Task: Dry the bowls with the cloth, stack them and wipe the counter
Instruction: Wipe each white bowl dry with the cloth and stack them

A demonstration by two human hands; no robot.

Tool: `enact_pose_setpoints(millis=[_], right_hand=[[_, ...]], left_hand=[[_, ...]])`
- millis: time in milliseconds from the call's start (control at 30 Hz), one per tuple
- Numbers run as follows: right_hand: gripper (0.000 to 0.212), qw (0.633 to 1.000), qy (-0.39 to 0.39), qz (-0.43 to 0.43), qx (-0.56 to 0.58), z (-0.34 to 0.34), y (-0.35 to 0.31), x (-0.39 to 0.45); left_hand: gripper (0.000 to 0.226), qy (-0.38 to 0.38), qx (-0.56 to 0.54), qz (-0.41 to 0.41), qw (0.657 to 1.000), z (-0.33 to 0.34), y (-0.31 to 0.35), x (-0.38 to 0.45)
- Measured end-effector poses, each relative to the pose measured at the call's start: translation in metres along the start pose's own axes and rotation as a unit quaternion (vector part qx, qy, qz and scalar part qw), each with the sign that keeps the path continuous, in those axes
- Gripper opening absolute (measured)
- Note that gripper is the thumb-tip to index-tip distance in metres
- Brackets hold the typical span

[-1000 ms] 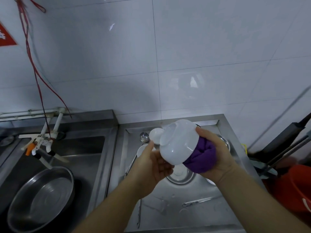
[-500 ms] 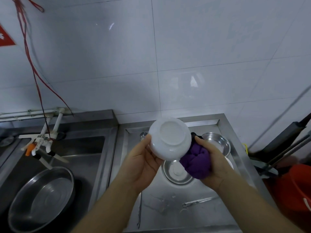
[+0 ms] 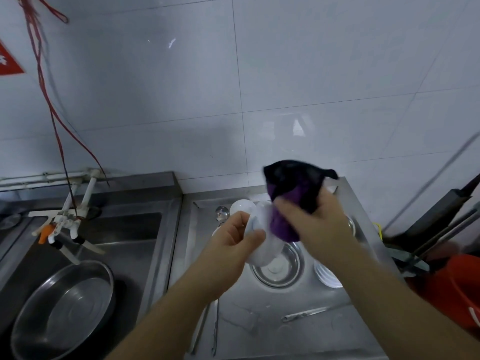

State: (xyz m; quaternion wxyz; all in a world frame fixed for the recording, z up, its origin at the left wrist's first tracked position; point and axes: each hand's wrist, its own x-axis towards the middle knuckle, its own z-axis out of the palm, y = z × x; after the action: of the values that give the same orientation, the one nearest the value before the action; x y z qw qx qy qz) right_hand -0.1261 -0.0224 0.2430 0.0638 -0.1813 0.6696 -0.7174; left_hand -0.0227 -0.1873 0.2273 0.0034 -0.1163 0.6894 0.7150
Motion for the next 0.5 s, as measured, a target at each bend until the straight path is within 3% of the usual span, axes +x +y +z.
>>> enact_pose_setpoints(millis=[67,133,167,233,333,433,500], right_hand=[[0.028,0.964,-0.113,-0.137,-0.199,0.000,-0.004,-0.003],[0.027,0.915,-0.187,-0.219,-0.281,-0.002,-0.002,-0.002],[0.025,0.917,-0.204,-0.207,-0.274,-0.002,-0.001,-0.002],[0.018,0.953,-0.183,-0.135,-0.200,-0.003,0.000,0.001],[0.022,0.995,-0.069,-0.014,-0.069,-0.001,0.005,0.008],[0.032,0.992,-0.011,0.096,0.082,0.000,0.009,0.014],[0.023,0.972,0.017,0.166,0.168,0.000,0.010,0.014]], left_hand=[[0.028,-0.031,-0.003,0.001,1.000,-0.001,0.001,-0.002],[0.035,-0.051,-0.016,-0.002,0.999,-0.003,0.000,-0.006],[0.037,-0.055,-0.028,-0.005,0.998,-0.005,-0.002,-0.007],[0.033,-0.051,-0.045,-0.008,0.998,-0.009,-0.002,-0.011],[0.029,-0.038,-0.067,0.001,0.997,-0.010,0.000,-0.016],[0.021,-0.038,-0.115,0.020,0.992,-0.009,0.004,-0.018],[0.019,-0.037,-0.148,0.035,0.988,-0.006,0.008,-0.019]])
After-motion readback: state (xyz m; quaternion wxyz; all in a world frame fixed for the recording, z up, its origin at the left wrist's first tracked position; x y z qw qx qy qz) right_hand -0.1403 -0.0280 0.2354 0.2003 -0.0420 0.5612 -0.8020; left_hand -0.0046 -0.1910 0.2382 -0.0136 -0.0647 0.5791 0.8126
